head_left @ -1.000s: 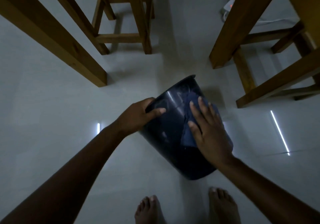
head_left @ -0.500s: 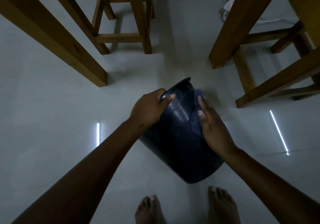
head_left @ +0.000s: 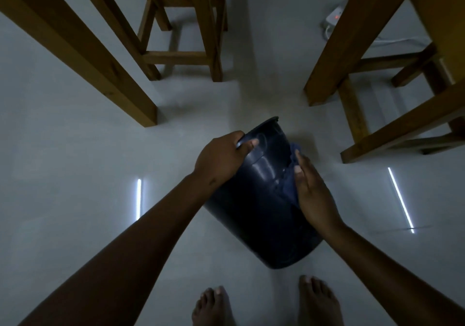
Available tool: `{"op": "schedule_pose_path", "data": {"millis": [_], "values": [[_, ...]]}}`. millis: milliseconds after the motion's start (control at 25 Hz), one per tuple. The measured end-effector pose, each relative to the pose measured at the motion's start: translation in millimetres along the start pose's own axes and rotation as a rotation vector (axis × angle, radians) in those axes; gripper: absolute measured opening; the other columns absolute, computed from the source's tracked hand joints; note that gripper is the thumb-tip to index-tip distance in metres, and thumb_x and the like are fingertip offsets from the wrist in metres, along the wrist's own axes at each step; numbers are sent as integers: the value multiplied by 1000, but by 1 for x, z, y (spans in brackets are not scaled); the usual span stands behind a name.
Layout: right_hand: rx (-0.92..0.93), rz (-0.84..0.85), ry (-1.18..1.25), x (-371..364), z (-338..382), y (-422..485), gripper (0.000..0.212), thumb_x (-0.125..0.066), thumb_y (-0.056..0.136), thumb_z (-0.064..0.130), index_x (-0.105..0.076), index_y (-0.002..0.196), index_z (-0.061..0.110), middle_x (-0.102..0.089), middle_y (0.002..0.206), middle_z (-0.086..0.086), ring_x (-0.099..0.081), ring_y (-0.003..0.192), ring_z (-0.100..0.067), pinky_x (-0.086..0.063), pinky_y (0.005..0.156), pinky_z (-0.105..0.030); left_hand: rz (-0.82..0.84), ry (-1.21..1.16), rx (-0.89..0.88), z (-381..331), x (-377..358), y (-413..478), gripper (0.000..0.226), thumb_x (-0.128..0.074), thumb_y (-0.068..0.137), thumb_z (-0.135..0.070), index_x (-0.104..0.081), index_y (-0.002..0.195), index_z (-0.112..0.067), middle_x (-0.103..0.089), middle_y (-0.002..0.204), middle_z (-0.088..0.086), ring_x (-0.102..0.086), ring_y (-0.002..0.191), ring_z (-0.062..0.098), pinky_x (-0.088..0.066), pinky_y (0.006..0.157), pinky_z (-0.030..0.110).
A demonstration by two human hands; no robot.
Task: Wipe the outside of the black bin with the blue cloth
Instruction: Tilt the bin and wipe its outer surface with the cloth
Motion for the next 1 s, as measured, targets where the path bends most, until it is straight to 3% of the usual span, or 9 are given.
{"op": "schedule_pose_path", "data": {"millis": [80, 200, 320, 400, 480, 560, 640, 760, 1000], "values": [[16, -5, -170, -6, 6, -23, 62, -7, 95, 62, -17, 151, 37, -25, 160, -4, -25, 146, -27, -29, 114, -51, -8, 9, 4, 0, -4, 0, 37, -44, 96, -53, -52, 80, -20, -52, 62, -9, -54, 59, 10, -39, 60, 29], [364, 36, -540, -41, 44, -70, 58, -23, 98, 51, -13, 153, 34, -11, 163, -1, -8, 149, -33, -15, 116, -56, 3, 0, -8, -3, -2, 4, 36, -46, 96, -52, -55, 84, -19, -56, 66, -8, -57, 63, 14, -41, 58, 29], [529, 19, -598, -33, 48, -46, 61, -29, 97, 53, -13, 153, 37, -9, 164, 1, -4, 150, -32, -17, 116, -56, 147, -149, -32, 11, 2, -3, 27, -49, 97, -44, -58, 105, -20, -63, 87, -10, -62, 79, 11, -49, 64, 24], [367, 3, -450, -2, 30, -3, 60, -25, 97, 56, -13, 153, 36, -10, 164, 0, -7, 149, -28, -19, 117, -54, 175, -218, -5, 33, 2, -18, 19, -48, 98, -40, -59, 95, -25, -62, 82, -13, -61, 77, 11, -43, 60, 19], [91, 20, -167, 19, 4, 25, 62, -18, 95, 62, -12, 152, 38, -14, 163, 1, -16, 148, -24, -25, 115, -55, 71, -176, 13, 44, 1, -27, 28, -48, 98, -42, -54, 76, -27, -60, 70, -9, -58, 69, 13, -40, 59, 21], [55, 2, -257, 8, 9, 10, 64, -16, 95, 63, -8, 152, 36, -14, 163, -2, -15, 148, -27, -25, 115, -56, -54, -84, -6, 36, 2, -18, 36, -47, 97, -47, -49, 67, -26, -57, 64, -6, -56, 63, 11, -41, 59, 25], [308, 12, -525, -29, 40, -38, 65, -25, 95, 58, -9, 154, 33, -9, 164, -5, -5, 150, -33, -17, 116, -59, -68, -23, -54, 18, 7, -4, 37, -43, 98, -50, -50, 70, -25, -59, 67, -3, -57, 64, 14, -44, 62, 29], [597, 43, -644, -43, 59, -58, 66, -32, 94, 56, -14, 153, 34, -8, 164, -2, -1, 150, -34, -16, 115, -58, 9, -58, -118, 3, 2, 4, 35, -41, 99, -46, -53, 76, -23, -56, 66, -5, -55, 63, 11, -43, 62, 28], [76, 1, -95, 0, 10, 23, 62, -21, 96, 61, -12, 152, 38, -18, 162, -1, -24, 146, -26, -32, 113, -51, -85, -52, -81, 10, 3, -1, 35, -41, 99, -46, -47, 68, -31, -55, 64, -8, -55, 64, 9, -40, 60, 22]]}}
Point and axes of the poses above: each hand's wrist, its own y-axis towards the middle knuckle, its own x-axis out of the back of the hand, z = x × y, the point moved 7 cm from there along y, towards the middle knuckle
